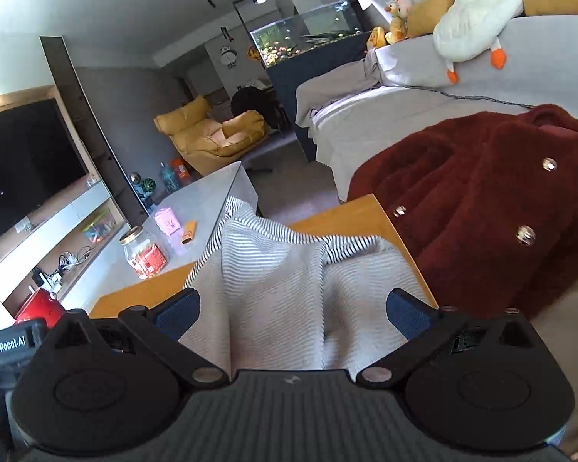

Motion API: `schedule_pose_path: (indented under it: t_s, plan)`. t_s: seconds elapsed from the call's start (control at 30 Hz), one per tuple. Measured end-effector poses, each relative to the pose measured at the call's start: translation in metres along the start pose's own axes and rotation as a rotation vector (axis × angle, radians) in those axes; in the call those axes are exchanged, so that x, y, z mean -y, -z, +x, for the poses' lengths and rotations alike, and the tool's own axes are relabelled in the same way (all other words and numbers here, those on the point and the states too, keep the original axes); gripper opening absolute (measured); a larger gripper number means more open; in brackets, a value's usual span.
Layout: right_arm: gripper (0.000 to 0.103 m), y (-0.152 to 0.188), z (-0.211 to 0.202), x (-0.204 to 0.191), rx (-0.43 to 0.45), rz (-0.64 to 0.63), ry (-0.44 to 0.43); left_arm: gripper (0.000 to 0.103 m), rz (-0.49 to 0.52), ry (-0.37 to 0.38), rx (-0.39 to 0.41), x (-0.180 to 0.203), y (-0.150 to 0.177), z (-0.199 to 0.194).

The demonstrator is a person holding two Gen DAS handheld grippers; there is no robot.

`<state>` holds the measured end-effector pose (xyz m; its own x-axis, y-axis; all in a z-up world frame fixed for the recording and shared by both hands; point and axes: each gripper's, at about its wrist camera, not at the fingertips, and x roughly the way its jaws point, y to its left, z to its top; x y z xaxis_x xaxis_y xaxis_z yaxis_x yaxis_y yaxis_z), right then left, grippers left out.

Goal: Fold clothes
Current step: 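Grasp the striped shirt with both grippers and lift it off the table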

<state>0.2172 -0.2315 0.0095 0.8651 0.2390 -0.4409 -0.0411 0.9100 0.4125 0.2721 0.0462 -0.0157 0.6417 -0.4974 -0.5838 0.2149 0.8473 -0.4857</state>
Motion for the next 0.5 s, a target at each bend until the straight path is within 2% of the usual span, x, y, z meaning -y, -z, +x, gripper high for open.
schedule_pose_path:
  t_s: [0.1,0.17,0.27,0.4,0.5]
  plan:
    - [0.103,-0.006,0.048,0.006,-0.05,0.031,-0.038,0.103,-0.046,-0.025,-0.079,-0.017,-0.001,0.022]
    - [0.103,0.0,0.075,0.018,-0.121,0.114,-0.08,0.103,-0.049,0.003,-0.067,-0.026,0.003,0.022]
    - [0.103,0.013,0.083,0.029,-0.086,0.172,-0.153,0.103,-0.055,0.034,-0.062,-0.034,0.01,0.016]
    - [0.103,0.021,0.078,0.028,-0.121,0.156,-0.228,0.103,-0.03,0.049,-0.065,-0.036,0.03,-0.006]
    - [0.103,0.032,0.064,0.021,-0.17,0.117,-0.293,0.103,-0.041,0.096,-0.103,-0.039,0.052,-0.034]
